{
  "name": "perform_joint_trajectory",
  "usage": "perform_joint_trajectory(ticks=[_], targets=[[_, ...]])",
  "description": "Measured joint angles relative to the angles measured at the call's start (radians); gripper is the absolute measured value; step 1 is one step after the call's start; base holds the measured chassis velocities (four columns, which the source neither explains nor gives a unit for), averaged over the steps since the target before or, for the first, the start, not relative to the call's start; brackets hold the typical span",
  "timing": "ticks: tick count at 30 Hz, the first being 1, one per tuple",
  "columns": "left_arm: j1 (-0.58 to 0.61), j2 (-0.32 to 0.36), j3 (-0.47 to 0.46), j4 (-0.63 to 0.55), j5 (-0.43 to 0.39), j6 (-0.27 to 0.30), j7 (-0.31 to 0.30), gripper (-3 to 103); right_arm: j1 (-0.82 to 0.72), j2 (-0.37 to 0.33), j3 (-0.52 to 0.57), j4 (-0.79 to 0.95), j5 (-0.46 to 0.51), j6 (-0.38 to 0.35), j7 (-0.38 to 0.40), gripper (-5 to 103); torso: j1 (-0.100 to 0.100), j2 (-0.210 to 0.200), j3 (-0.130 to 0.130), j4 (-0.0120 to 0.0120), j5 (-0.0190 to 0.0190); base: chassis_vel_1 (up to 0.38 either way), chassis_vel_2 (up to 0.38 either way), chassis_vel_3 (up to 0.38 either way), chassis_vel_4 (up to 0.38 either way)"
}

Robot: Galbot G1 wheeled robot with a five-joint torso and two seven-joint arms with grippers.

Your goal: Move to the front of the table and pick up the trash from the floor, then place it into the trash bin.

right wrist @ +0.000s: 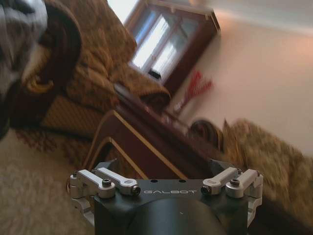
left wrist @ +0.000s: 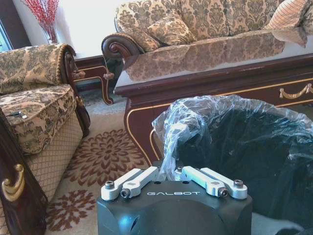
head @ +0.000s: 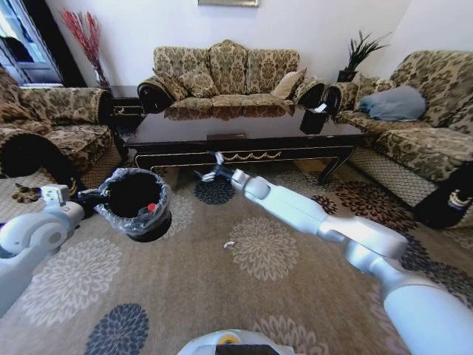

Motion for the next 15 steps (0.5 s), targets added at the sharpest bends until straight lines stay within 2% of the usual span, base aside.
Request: perform_joint_trajectory(ticks=[3, 4, 5, 7, 15], targets=[[-0.002, 0.012, -0.011, 0.0, -0.017, 0.004, -0.002, 4, -0.047, -0.039, -0.046, 0.014, 0.124, -0.114, 0.075, 100, 0.0, 0.0, 0.0, -0.0001, 0.0, 0.0, 0.0, 0.0, 0.0], [-0.002, 0.012, -0.011, 0.0, -0.017, 0.004, -0.002, 4, -0.047, -0.039, -0.046, 0.014, 0.124, -0.114, 0.075, 100, 0.0, 0.0, 0.0, -0.0001, 0.0, 0.0, 0.0, 0.0, 0.0], [-0.005, 0.017, -0.014, 0.0, -0.023, 0.005, -0.003, 4, -0.076, -0.049, -0.067, 0.021, 0.222, -0.171, 0.111, 100, 0.0, 0.0, 0.0, -0.0004, 0.0001, 0.0, 0.0, 0.0, 0.0], [-0.01, 0.022, -0.016, 0.0, -0.029, 0.005, -0.003, 4, -0.116, -0.048, -0.084, 0.012, 0.305, -0.216, 0.14, 100, 0.0, 0.0, 0.0, -0.0002, 0.0, 0.0, 0.0, 0.0, 0.0], [-0.016, 0.024, -0.014, 0.011, -0.03, 0.005, -0.004, 4, -0.223, 0.001, -0.102, -0.062, 0.329, -0.232, 0.166, 100, 0.0, 0.0, 0.0, 0.0003, -0.0002, 0.0, 0.0, 0.0, 0.0]])
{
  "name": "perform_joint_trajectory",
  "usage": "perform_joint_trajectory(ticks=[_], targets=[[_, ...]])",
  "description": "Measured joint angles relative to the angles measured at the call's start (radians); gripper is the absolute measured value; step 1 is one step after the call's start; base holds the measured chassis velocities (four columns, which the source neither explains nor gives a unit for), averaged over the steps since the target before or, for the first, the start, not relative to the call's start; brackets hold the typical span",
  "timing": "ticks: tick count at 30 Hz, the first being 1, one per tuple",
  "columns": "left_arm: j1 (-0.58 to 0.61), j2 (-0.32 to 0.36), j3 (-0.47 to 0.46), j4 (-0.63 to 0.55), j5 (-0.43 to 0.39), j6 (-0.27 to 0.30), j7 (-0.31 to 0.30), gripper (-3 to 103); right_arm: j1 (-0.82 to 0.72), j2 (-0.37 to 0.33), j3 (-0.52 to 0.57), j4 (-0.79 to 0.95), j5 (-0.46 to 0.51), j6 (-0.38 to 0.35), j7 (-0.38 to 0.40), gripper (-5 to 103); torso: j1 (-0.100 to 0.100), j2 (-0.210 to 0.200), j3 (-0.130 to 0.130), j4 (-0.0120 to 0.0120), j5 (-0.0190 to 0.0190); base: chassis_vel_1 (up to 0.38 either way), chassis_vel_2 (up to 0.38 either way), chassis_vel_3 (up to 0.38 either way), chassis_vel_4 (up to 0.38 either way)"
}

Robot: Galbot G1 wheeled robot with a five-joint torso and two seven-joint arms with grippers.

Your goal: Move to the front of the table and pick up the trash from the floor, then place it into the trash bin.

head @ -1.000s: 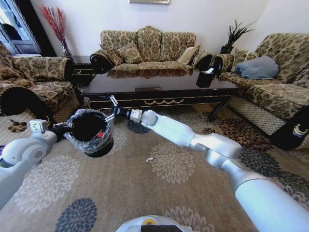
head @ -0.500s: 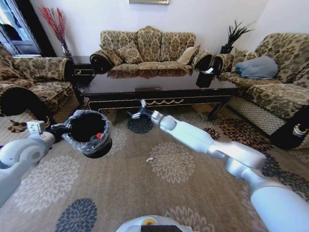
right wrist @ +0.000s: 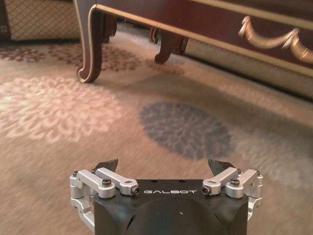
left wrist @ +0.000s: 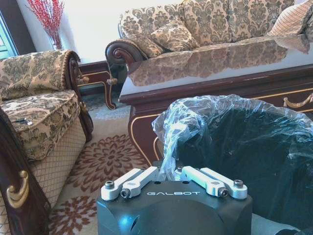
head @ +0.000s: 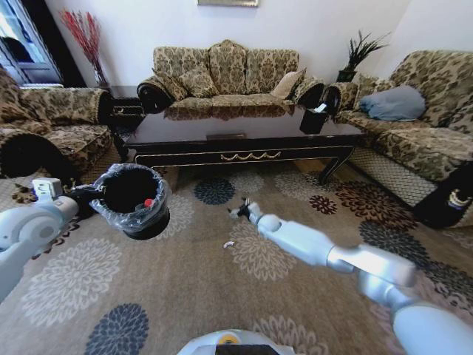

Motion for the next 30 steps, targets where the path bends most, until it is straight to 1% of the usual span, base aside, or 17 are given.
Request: perform_joint_trajectory(ticks=[7, 11, 18, 21, 22, 28, 30], targets=[[0.001, 0.004, 0.005, 0.01, 0.004, -0.006, 0.005, 4, -0.1, 0.017, -0.001, -0.001, 0.038, -0.011, 0.036, 100, 0.0, 0.0, 0.0, -0.0003, -0.0002, 0.0, 0.0, 0.0, 0.0], [-0.004, 0.008, 0.009, 0.012, 0.004, -0.006, 0.006, 4, -0.136, 0.03, -0.001, -0.025, 0.031, -0.015, 0.044, 100, 0.0, 0.0, 0.0, -0.0001, -0.0003, 0.0, 0.0, 0.0, 0.0], [-0.008, 0.004, 0.018, 0.009, 0.009, -0.009, 0.006, 4, -0.156, 0.048, -0.034, -0.06, 0.009, -0.016, 0.042, 100, 0.0, 0.0, 0.0, -0.0004, -0.0002, 0.0, 0.0, 0.0, 0.0], [-0.008, -0.004, 0.019, 0.006, 0.013, -0.01, 0.007, 4, -0.159, 0.077, -0.048, -0.093, 0.003, -0.023, 0.045, 100, 0.0, 0.0, 0.0, -0.0002, -0.0002, 0.0, 0.0, 0.0, 0.0], [-0.007, -0.006, 0.019, 0.005, 0.015, -0.01, 0.007, 4, -0.159, 0.09, -0.054, -0.107, 0.003, -0.031, 0.052, 100, 0.0, 0.0, 0.0, -0.0002, -0.0001, 0.0, 0.0, 0.0, 0.0], [-0.006, -0.008, 0.019, 0.005, 0.018, -0.013, 0.007, 4, -0.154, 0.112, -0.084, -0.139, 0.004, -0.064, 0.081, 100, 0.0, 0.0, 0.0, -0.0002, -0.0002, 0.0, 0.0, 0.0, 0.0], [-0.007, -0.007, 0.019, 0.006, 0.018, -0.018, 0.012, 4, -0.151, 0.13, -0.088, -0.167, 0.011, -0.076, 0.103, 100, 0.0, 0.0, 0.0, -0.0003, -0.0001, 0.0, 0.0, 0.0, 0.0]])
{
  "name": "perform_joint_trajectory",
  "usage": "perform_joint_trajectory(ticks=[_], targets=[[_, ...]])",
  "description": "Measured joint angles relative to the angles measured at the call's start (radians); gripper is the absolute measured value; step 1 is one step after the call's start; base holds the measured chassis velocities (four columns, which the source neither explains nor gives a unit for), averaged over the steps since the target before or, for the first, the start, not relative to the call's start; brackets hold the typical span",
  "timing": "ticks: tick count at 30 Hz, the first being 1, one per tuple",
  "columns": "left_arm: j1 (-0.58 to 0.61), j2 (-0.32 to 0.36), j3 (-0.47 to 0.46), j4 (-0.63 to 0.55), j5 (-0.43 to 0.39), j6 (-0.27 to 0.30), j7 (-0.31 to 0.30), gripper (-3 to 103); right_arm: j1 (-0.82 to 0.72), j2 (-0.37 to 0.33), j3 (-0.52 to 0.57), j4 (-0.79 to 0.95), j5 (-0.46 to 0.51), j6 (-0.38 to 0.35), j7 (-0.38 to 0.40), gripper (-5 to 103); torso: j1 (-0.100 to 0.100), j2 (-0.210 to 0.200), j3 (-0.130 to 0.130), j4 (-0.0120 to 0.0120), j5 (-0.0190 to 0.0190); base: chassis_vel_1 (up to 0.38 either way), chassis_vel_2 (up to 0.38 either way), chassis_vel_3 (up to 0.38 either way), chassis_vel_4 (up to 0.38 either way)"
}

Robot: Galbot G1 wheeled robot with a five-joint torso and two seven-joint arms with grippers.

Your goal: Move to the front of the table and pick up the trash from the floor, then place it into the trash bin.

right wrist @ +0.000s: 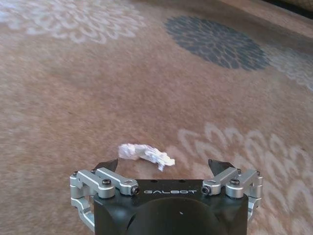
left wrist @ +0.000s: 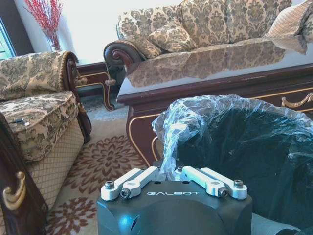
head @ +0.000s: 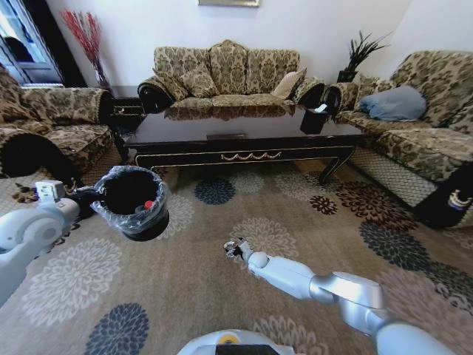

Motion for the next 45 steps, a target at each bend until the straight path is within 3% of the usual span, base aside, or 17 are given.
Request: perform_joint_trajectory(ticks=[6, 18, 39, 42, 45], targets=[[0.0, 0.001, 0.0, 0.008, 0.007, -0.008, 0.008, 4, 0.01, 0.033, 0.009, -0.076, 0.007, 0.0, 0.026, 100, 0.0, 0.0, 0.0, 0.0002, 0.0, 0.0, 0.0, 0.0, 0.0], [0.0, 0.002, 0.004, 0.004, 0.012, -0.011, 0.011, 4, 0.009, 0.07, 0.015, -0.181, -0.07, 0.048, 0.026, 100, 0.0, 0.0, 0.0, -0.0001, 0.0, 0.0, 0.0, 0.0, 0.0], [-0.002, -0.001, 0.013, 0.003, 0.018, -0.01, 0.009, 4, -0.021, 0.122, 0.011, -0.25, -0.128, 0.075, 0.02, 101, 0.0, 0.0, 0.0, 0.0001, 0.0, 0.0, 0.0, 0.0, 0.0], [-0.005, -0.003, 0.016, 0.003, 0.018, -0.01, 0.009, 4, -0.021, 0.126, 0.012, -0.259, -0.135, 0.079, 0.019, 98, 0.0, 0.0, 0.0, 0.0001, 0.0, 0.0, 0.0, 0.0, 0.0], [-0.007, -0.004, 0.019, 0.003, 0.02, -0.01, 0.009, 4, -0.02, 0.135, 0.016, -0.269, -0.137, 0.082, 0.016, 79, 0.0, 0.0, 0.0, 0.0, 0.0, 0.0, 0.0, 0.0, 0.0]])
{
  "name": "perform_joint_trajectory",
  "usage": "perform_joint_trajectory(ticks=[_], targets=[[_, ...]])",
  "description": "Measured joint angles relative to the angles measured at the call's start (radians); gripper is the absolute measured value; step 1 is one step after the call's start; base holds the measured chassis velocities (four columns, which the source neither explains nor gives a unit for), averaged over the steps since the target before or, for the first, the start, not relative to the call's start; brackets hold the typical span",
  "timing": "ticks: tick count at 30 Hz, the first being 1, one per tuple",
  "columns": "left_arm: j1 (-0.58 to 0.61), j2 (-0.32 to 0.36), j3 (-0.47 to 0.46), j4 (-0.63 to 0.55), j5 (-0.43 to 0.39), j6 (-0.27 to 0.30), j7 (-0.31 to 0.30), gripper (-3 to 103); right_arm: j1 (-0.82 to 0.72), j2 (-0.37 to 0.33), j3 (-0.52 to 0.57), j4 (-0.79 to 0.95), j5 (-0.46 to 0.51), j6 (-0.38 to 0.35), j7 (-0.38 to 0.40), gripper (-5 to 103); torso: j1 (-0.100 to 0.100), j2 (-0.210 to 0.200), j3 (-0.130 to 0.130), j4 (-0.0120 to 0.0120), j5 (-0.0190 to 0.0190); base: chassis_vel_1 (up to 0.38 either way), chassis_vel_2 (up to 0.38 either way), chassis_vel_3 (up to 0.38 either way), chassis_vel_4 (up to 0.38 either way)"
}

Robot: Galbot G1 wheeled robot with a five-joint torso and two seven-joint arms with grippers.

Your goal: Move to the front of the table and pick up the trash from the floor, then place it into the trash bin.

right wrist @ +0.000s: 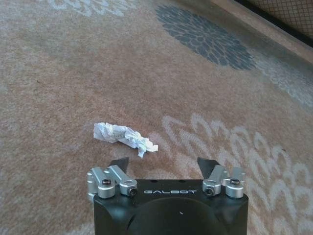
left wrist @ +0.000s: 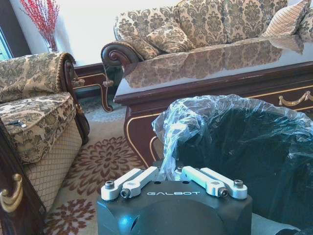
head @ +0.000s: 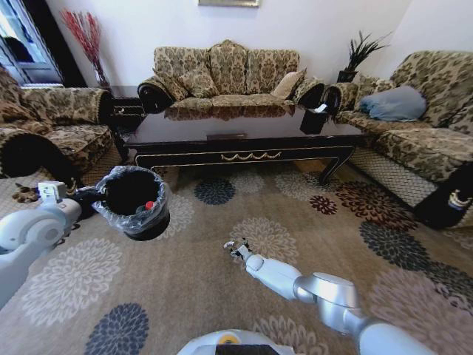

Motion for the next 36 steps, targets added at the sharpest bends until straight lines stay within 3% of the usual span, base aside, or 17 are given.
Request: perform_joint_trajectory(ticks=[5, 20, 23, 26, 31, 36], targets=[[0.0, -0.001, 0.0, -0.002, 0.002, 0.0, -0.001, 4, 0.003, 0.009, 0.006, -0.003, 0.0, 0.001, -0.002, 71, 0.0, 0.0, 0.0, 0.0001, 0.0, 0.0, 0.0, 0.0, 0.0], [0.001, 0.003, 0.0, -0.007, 0.002, 0.002, -0.002, 4, -0.002, 0.015, 0.003, -0.01, -0.019, 0.002, -0.017, 71, 0.0, 0.0, 0.0, 0.0001, 0.0, 0.0, 0.0, 0.0, 0.0], [0.0, 0.004, 0.0, -0.007, 0.002, 0.002, -0.002, 4, -0.001, 0.017, 0.003, -0.015, -0.02, 0.004, -0.019, 54, 0.0, 0.0, 0.0, 0.0001, 0.0, 0.0, 0.0, 0.0, 0.0], [-0.001, 0.004, 0.0, -0.006, 0.002, 0.002, -0.002, 4, -0.001, 0.019, 0.004, -0.018, -0.02, 0.005, -0.021, 47, 0.0, 0.0, 0.0, 0.0, 0.0, 0.0, 0.0, 0.0, 0.0], [-0.002, 0.007, 0.0, -0.005, 0.001, 0.002, -0.003, 4, 0.002, 0.023, 0.004, -0.02, -0.02, 0.005, -0.021, 41, 0.0, 0.0, 0.0, 0.0001, 0.0, 0.0, 0.0, 0.0, 0.0], [-0.003, 0.01, 0.0, -0.006, -0.001, 0.002, -0.003, 4, -0.002, 0.024, 0.006, -0.022, -0.023, 0.005, -0.021, 42, 0.0, 0.0, 0.0, 0.0, 0.0, 0.0, 0.0, 0.0, 0.0]])
